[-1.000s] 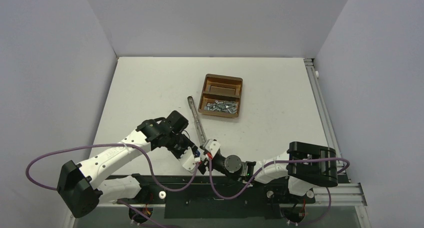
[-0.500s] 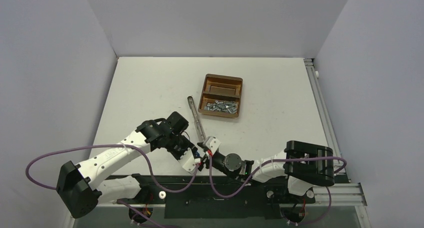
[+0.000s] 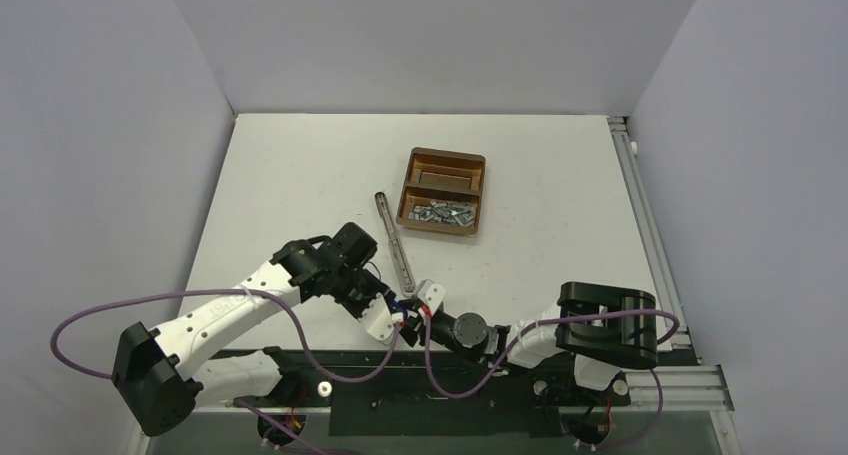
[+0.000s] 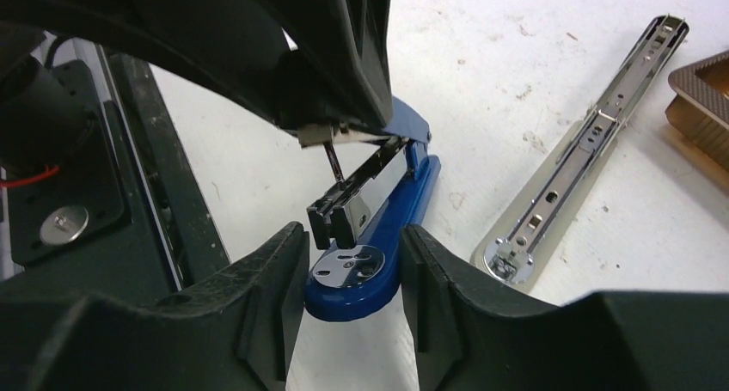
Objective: Load the staples into the stapler
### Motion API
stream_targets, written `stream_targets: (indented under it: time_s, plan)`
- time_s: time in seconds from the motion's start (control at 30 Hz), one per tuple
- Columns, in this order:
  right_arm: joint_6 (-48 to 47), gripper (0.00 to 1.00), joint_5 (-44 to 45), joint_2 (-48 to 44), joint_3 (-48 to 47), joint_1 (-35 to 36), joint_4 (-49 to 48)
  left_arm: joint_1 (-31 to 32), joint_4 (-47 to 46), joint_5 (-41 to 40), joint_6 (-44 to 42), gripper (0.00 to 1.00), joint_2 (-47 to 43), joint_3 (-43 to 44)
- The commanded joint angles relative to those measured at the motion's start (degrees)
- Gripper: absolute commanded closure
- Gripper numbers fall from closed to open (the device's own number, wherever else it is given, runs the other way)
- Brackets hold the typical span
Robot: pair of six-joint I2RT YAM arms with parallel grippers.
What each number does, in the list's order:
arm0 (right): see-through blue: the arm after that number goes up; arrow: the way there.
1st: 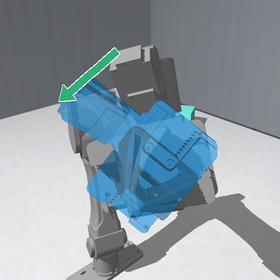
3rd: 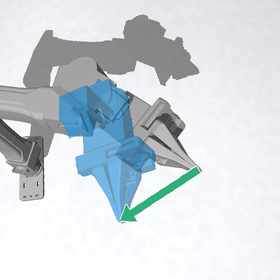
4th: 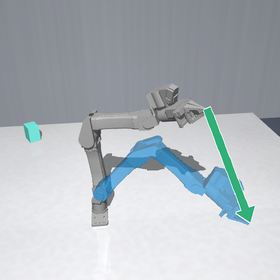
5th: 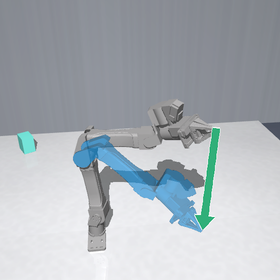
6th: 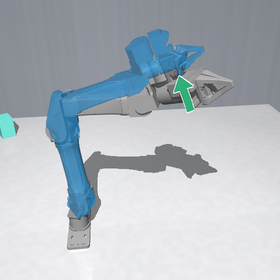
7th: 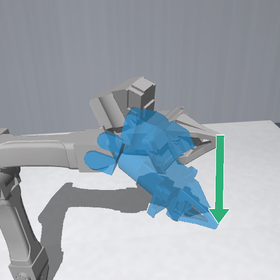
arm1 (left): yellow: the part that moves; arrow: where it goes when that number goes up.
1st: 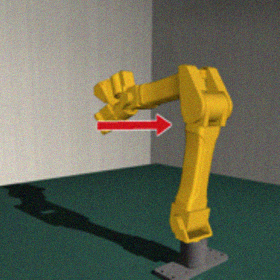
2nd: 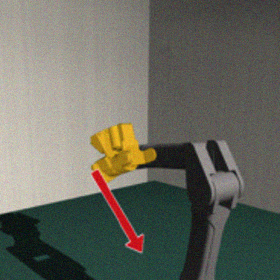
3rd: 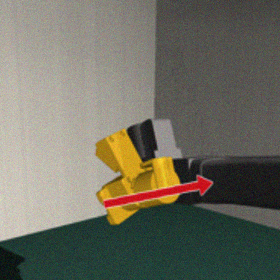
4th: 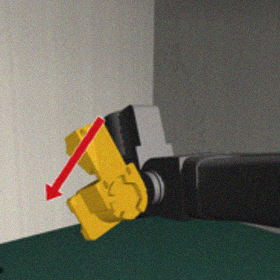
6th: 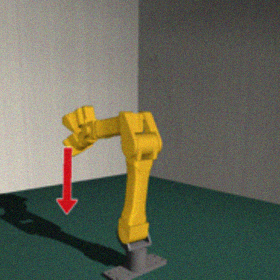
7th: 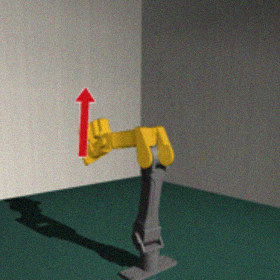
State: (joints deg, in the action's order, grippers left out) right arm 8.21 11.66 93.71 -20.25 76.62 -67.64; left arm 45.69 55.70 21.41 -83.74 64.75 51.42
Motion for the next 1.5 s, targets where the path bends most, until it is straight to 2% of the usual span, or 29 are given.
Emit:
stream_targets:
  time_s: [0.0,0.27,0.47,0.67,0.93,1.07,1.17,1.27,1.33,1.4,1.47]
  plan:
    - [1.21,0.73,1.75,1.23,1.8,0.36,-1.4,-0.42,-1.61,0.22,0.7,0.91,-2.0,4.37]
    - [2.2,0.83,2.8,5.91,2.28,1.25,-1.68,-5.43,-0.95,0.33,1.35,0.92,-2.87,5.64]
    - [3.4,0.91,2.83,10.32,1.77,1.97,-2.3,-16.68,-3.12,4.69,2.83,0.93,-2.71,5.85]
    - [3.94,0.91,1.95,12.98,0.12,2.8,-1.25,-28.43,-8.6,9.59,6.66,0.93,-1.59,5.04]
    - [4.26,0.91,2.42,13.28,-0.45,3.53,0.37,-40.09,-16.97,9.42,9.32,0.92,0.66,1.6]
    - [4.2,0.91,2.72,12.64,-0.4,4.16,1.13,-42.32,-24.04,5.22,12.85,0.92,2.27,-1.21]
    - [4.08,0.91,2.79,12.47,-0.81,4.49,1.76,-42.87,-25.4,6.86,12.34,0.92,1.54,-2.63]
    - [4.14,0.91,2.96,10.87,-0.92,4.54,2.03,-42.4,-21.1,12.71,3.75,0.92,-1.75,-3.61]
    - [3.78,0.91,3.79,7.82,-0.91,4.49,2.98,-40.82,-17.7,13.71,-2.62,0.92,-4.56,-4.49]
    - [2.93,0.86,4.06,3.17,-1.32,3.97,4.39,-38.93,-14.07,13.58,-5.92,0.92,-6.09,-4.07]
    - [1.41,0.71,2.99,-1.82,-3.1,3.15,7.41,-36.7,-7.68,13.54,-9.11,0.92,-6.81,-2.43]
